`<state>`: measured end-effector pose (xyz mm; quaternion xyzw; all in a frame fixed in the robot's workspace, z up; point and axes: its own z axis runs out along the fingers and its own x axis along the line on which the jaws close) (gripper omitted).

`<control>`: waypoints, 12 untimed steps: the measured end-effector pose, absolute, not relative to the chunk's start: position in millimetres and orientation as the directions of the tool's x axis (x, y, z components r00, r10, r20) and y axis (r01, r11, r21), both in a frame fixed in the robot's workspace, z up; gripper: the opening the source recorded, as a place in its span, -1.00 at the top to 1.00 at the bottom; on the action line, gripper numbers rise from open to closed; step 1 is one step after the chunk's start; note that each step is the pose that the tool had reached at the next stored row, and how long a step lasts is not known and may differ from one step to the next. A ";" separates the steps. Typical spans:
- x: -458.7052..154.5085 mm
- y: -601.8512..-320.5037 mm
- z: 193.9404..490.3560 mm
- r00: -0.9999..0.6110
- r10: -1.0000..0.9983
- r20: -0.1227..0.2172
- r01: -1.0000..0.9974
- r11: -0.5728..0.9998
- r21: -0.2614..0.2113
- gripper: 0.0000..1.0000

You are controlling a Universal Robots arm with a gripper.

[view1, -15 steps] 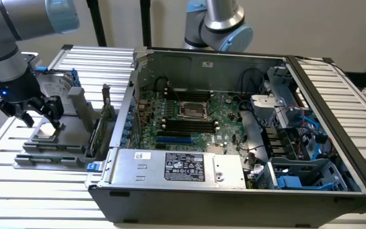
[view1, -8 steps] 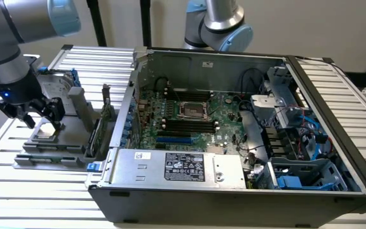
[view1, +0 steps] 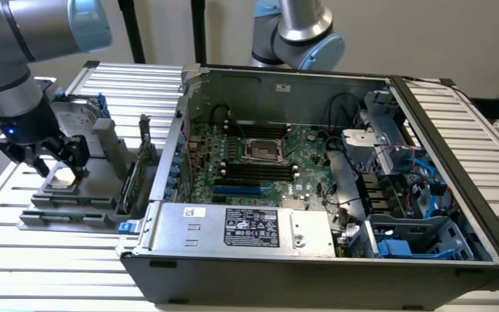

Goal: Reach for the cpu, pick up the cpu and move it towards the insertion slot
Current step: 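Pick up the cpu and move it towards the insertion slot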

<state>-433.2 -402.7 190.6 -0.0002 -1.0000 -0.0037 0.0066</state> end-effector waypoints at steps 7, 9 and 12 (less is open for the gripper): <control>-433.1 -402.1 187.6 -1.000 0.000 0.014 0.001 1.000 0.005 -0.42; -433.2 -401.5 187.1 -1.000 0.001 0.014 0.001 1.000 0.005 -0.42; -433.1 -400.6 186.5 -1.000 0.000 0.014 0.001 1.000 0.005 -0.42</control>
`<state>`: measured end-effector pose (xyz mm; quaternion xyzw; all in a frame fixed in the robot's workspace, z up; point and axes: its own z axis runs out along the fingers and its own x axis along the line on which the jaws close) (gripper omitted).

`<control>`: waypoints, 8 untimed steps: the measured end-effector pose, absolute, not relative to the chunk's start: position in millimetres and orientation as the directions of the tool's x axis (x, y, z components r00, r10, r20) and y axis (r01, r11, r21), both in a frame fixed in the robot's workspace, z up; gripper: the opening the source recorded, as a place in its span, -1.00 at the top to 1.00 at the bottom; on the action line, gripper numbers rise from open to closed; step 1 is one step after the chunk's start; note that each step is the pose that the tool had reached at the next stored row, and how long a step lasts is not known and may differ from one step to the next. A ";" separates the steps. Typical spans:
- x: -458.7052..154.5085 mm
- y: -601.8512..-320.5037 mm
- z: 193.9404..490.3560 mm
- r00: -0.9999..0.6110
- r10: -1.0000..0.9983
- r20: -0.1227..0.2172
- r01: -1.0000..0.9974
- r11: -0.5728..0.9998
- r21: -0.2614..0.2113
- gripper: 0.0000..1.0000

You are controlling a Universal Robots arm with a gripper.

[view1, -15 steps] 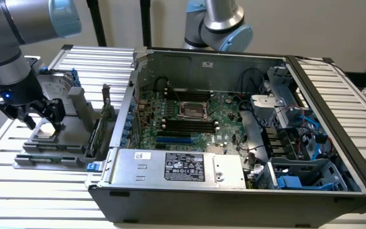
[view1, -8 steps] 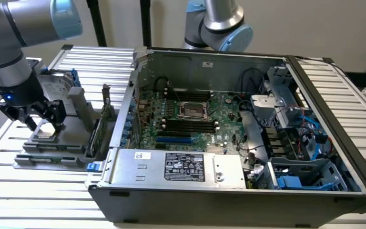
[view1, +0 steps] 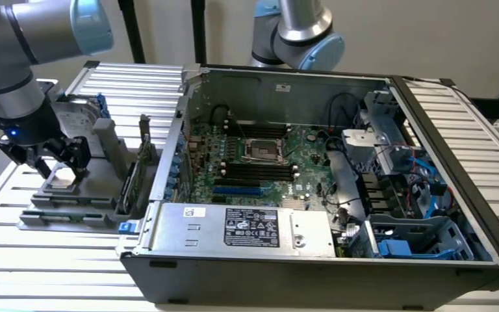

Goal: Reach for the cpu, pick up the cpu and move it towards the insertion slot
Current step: 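Pick up the cpu and move it towards the insertion slot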

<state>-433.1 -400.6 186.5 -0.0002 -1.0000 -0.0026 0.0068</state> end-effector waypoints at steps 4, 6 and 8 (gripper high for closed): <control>-433.1 -400.2 185.5 -1.000 0.001 0.014 0.001 1.000 0.005 -0.42; -433.1 -400.1 184.9 -1.000 0.000 0.014 0.000 1.000 0.004 -0.42; -433.1 -399.9 184.7 -1.000 0.000 0.014 0.001 1.000 0.004 -0.42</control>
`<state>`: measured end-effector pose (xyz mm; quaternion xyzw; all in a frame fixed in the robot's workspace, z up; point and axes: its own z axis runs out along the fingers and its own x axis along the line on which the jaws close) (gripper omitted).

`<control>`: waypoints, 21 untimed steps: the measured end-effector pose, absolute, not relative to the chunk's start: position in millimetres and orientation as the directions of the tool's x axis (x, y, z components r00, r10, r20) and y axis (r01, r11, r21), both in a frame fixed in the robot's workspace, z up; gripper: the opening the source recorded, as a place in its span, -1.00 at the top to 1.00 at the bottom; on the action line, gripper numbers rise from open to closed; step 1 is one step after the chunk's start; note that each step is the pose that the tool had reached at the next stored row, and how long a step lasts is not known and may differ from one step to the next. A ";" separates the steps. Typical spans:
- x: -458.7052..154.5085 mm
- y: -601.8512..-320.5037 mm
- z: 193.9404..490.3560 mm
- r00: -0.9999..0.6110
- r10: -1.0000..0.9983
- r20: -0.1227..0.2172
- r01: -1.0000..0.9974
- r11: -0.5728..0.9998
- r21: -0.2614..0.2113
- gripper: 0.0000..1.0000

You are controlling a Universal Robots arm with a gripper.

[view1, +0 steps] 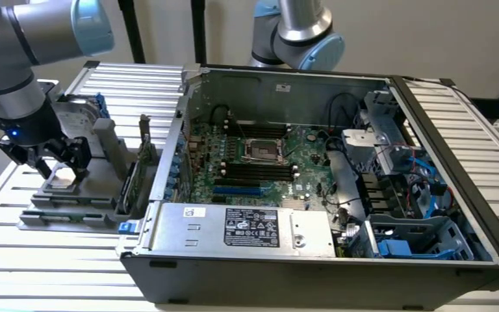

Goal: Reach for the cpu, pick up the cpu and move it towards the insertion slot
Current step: 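Pick up the cpu and move it towards the insertion slot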

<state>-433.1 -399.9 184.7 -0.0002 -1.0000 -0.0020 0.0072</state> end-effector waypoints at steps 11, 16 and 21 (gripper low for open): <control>-429.1 -399.8 187.4 -0.999 0.000 0.039 0.001 1.000 0.004 -0.42; -428.1 -399.8 187.6 -0.999 0.001 0.048 0.001 1.000 0.004 -0.42; -428.1 -399.8 187.6 -0.999 0.000 0.048 0.001 1.000 0.004 -0.42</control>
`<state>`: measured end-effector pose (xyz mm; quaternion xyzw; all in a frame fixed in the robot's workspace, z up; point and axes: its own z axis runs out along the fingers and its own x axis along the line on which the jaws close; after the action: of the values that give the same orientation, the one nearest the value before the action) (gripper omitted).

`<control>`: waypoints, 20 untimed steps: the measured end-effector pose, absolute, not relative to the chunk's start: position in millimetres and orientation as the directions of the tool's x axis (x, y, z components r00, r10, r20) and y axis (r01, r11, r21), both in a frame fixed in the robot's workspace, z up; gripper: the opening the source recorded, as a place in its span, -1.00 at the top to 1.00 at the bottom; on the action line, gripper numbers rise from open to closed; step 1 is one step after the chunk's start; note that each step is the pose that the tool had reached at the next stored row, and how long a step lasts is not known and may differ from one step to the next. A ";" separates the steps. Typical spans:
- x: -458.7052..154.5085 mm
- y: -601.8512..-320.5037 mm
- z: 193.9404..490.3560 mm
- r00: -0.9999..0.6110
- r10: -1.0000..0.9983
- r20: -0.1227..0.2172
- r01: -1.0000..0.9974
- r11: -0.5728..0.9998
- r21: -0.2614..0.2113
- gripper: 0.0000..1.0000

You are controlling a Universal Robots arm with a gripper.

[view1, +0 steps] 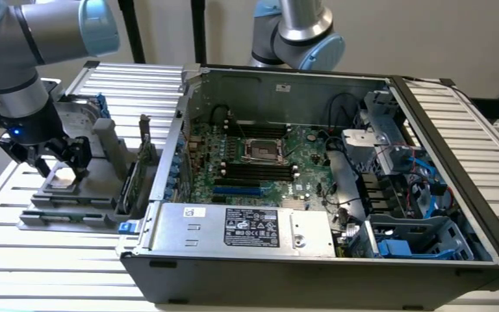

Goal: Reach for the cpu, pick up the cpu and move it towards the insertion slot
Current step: 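Pick up the cpu and move it towards the insertion slot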

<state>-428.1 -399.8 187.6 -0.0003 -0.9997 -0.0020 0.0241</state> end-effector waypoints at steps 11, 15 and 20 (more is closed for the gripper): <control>-428.1 -399.8 187.6 -0.999 0.000 0.048 0.001 1.000 0.004 -0.42; -428.1 -400.6 187.6 -0.999 0.000 0.048 0.001 1.000 0.004 -0.42; -428.0 -401.4 187.6 -0.999 0.000 0.048 0.001 1.000 0.004 -0.42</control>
<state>-428.0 -401.4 187.6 -0.0003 -0.9997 -0.0022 0.0241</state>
